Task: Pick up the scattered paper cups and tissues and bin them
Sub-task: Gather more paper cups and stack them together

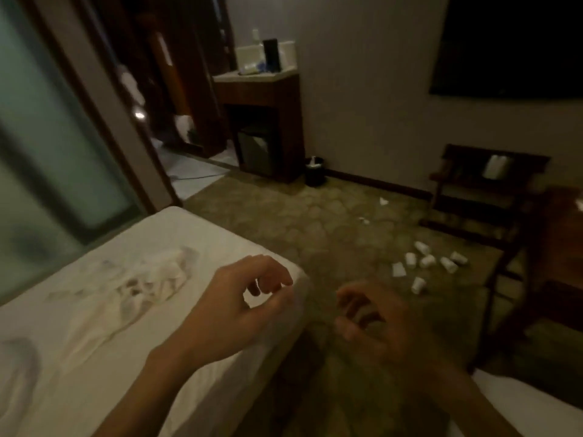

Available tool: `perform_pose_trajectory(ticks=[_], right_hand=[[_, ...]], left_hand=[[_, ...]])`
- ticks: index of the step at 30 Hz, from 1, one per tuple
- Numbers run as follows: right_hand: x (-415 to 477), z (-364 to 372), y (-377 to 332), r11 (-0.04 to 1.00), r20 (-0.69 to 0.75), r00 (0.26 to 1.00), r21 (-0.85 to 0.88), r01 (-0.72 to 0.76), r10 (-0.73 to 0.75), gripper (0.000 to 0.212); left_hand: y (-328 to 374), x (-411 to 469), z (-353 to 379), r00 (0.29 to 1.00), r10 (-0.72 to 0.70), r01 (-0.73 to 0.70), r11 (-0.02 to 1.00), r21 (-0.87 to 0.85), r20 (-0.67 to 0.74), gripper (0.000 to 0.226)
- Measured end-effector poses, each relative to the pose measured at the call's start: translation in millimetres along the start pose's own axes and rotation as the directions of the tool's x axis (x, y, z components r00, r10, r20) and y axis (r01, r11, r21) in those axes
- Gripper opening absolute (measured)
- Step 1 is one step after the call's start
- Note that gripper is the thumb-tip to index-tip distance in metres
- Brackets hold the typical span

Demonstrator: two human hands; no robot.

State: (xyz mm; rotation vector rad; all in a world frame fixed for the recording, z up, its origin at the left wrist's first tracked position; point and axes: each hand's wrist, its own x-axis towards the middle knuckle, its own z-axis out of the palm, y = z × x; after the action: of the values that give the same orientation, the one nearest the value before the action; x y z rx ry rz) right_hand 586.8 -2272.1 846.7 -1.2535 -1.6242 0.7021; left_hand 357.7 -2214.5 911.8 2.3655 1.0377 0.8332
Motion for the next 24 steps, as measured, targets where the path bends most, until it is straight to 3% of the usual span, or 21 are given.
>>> perform_pose_trajectory(ticks=[5,8,11,18,24], right_hand=[[-10.9,-48.7,73.5,0.960,-0.188,0.942,0.051,-0.275,0.279,0.022],[-16.2,-60.6,108.3,0.921,-0.300,0.872,0.083,-0.381,0.387,0.017],[-10.5,-65.2,148.9,0.863,-0.361,0.792,0.088,-0.497,0.493,0.012],[53.9,-73.2,230.1,0.698,-0.514,0.513,0.272,-0.662,0.687,0.008],[129.7,-109.0,297.7,0.597,-0.526,0.380,0.339,-0.727,0.761,0.010]], left_hand=[[-24.1,70.4,85.1,0.982,0.003,0.046,0.965,-0.257,0.190,0.018],[-44.9,114.2,134.8,0.959,0.017,0.094,0.924,-0.372,0.283,0.034],[-64.3,163.3,188.0,0.926,0.066,0.127,0.874,-0.469,0.373,0.034],[-123.9,278.8,296.3,0.840,0.135,0.163,0.861,-0.481,0.525,0.027],[-159.4,385.1,361.7,0.795,0.074,0.247,0.867,-0.432,0.602,0.031]])
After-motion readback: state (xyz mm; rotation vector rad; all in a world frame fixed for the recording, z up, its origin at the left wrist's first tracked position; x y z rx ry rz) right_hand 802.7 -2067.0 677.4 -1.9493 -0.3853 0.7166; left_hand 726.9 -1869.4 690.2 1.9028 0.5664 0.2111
